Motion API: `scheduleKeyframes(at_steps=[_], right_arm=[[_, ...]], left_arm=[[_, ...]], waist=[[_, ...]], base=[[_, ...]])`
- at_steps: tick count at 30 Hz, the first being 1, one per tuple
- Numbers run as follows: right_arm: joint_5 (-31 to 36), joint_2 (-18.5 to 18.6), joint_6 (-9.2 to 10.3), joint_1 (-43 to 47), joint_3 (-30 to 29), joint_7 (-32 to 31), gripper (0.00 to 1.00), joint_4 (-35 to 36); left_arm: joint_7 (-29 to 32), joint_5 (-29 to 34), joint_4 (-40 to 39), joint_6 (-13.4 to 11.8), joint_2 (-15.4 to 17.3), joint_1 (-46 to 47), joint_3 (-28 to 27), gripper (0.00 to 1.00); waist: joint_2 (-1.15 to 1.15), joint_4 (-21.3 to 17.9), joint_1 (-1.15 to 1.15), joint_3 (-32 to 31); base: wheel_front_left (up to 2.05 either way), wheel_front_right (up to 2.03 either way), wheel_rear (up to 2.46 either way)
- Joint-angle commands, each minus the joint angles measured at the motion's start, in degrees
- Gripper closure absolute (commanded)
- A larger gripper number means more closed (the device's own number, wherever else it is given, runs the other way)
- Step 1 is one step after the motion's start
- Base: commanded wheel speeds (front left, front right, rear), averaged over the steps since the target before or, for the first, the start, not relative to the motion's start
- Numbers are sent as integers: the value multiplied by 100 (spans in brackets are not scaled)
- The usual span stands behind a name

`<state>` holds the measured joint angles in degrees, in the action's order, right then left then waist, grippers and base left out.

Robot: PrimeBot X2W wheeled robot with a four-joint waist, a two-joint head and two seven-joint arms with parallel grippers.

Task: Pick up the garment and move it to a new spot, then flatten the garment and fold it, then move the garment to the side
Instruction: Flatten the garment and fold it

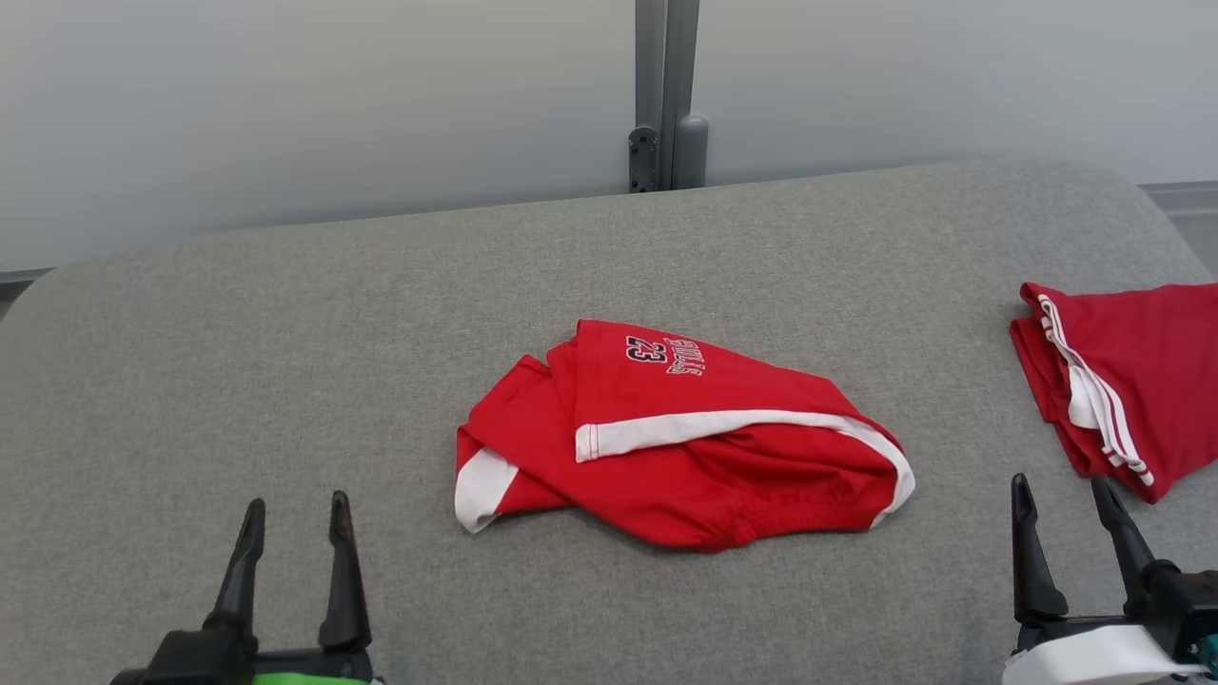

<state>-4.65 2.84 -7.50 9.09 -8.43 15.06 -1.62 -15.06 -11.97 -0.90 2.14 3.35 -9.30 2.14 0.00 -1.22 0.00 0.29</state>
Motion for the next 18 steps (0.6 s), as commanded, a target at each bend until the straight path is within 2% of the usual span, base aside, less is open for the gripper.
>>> scheduleKeyframes(at_steps=[1,5,8,10,13,18], right_arm=[[-30,14,2,-13,25,13,0,-43],[106,26,2,-169,335,-195,0,-320],[85,182,3,-289,671,-788,0,-377],[-39,242,3,-435,860,-1140,0,-358],[-90,381,4,-618,1161,-1603,0,-467],[-267,355,3,-871,1425,-1832,0,-659]], left_arm=[[-12,-36,-33,59,-15,194,113,0],[161,-152,103,207,-31,598,675,0],[949,-287,217,317,-32,924,1184,0],[1367,-606,242,277,-18,1169,1311,0],[1890,-762,346,203,-32,1424,1596,0],[2307,-892,534,150,-28,1918,1974,0]], waist=[[0,-77,0,78],[0,-200,0,343],[0,-293,0,582],[0,-355,0,751],[0,-435,0,971],[0,-426,0,1273]], base=[[0,0,0],[0,0,0],[0,0,0],[0,0,0],[0,0,0],[0,0,0]])
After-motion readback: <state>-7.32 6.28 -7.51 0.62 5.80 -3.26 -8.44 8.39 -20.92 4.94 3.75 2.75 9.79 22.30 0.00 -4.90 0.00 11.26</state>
